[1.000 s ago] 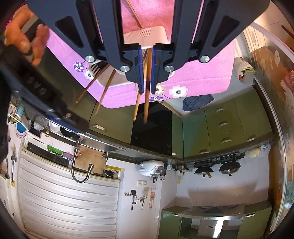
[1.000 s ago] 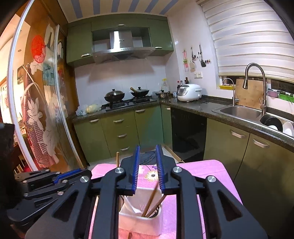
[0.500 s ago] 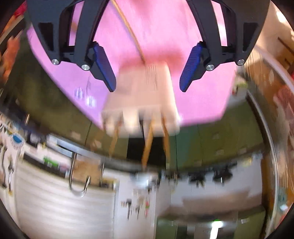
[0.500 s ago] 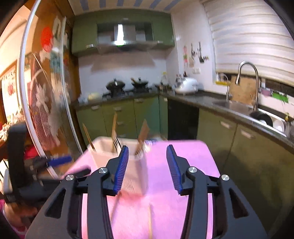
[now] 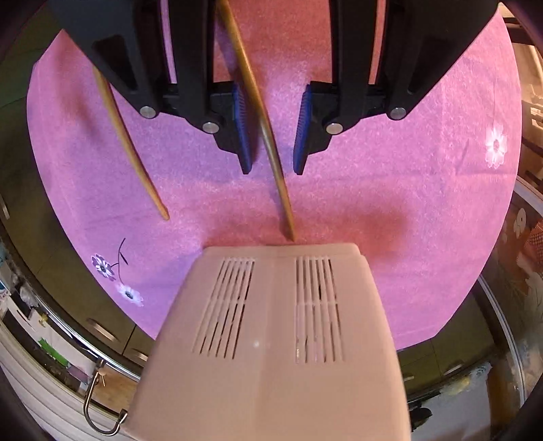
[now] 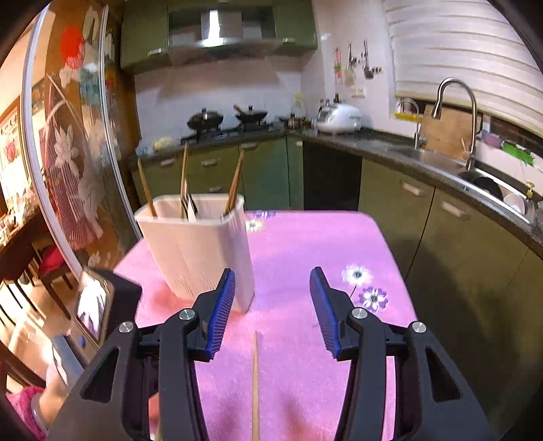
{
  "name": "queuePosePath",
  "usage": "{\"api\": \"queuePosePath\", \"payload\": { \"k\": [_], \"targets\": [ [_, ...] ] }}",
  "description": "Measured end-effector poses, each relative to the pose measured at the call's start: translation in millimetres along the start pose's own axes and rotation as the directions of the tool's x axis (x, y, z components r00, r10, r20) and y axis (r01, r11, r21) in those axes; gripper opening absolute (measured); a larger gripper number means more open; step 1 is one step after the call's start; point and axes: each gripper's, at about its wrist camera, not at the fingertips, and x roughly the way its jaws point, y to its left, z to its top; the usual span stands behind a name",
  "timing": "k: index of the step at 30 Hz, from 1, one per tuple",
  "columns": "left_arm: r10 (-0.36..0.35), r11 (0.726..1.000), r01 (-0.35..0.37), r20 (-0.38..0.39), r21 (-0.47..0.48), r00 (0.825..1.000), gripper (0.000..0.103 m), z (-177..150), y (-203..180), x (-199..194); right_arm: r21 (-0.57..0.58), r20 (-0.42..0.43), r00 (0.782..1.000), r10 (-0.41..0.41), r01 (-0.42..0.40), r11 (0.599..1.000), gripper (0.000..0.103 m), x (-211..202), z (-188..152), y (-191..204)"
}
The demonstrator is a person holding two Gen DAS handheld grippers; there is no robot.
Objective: Organize utensils
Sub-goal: 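Lower the left tool onto another chopstick and close on it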
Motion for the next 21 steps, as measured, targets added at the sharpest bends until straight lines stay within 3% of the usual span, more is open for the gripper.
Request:
{"api": "queuePosePath", "payload": {
  "k": [2, 5, 8, 12, 18, 21],
  "targets": [
    [0.002, 1.0, -0.002, 0.005, 0.009, 1.0, 0.008, 0.2, -1.9, 0.9, -0.016, -0.065, 0.998, 0.007, -0.008, 1.0, 0.046, 14.7, -5.3, 1.4],
    [-0.011, 1.0, 0.011, 0.007, 0.025, 1.0, 0.007, -1.5, -6.4, -1.0, -0.053, -0.196, 0.981, 0.01, -0.021, 0.998, 0.046, 45.1, -19.3, 9.2],
    [-0.019, 1.0, 0.018, 0.01, 0.024, 1.0, 0.006, -1.1, 0.3, -2.4, -0.078, -0.327, 0.945, 0.03, -0.059, 0.995, 0.047, 77.9, -40.1, 18.7],
    [-0.03, 0.999, 0.03, 0.014, 0.025, 0.999, 0.006, -3.8, 2.4, -4.2, -0.105, -0.397, 0.918, 0.003, -0.048, 0.993, 0.051, 104.0, -55.5, 28.9],
    [-0.049, 0.999, 0.048, 0.055, 0.021, 0.997, 0.006, -9.8, 17.6, -26.8, -0.11, -0.45, 0.892, -0.042, -0.009, 0.994, 0.051, 129.2, -68.7, 27.8],
    [-0.057, 0.998, 0.056, 0.085, 0.009, 0.995, 0.006, -8.0, 26.5, -41.4, -0.09, -0.461, 0.887, -0.026, -0.018, 0.996, 0.052, 137.3, -69.7, 24.6]
  ]
}}
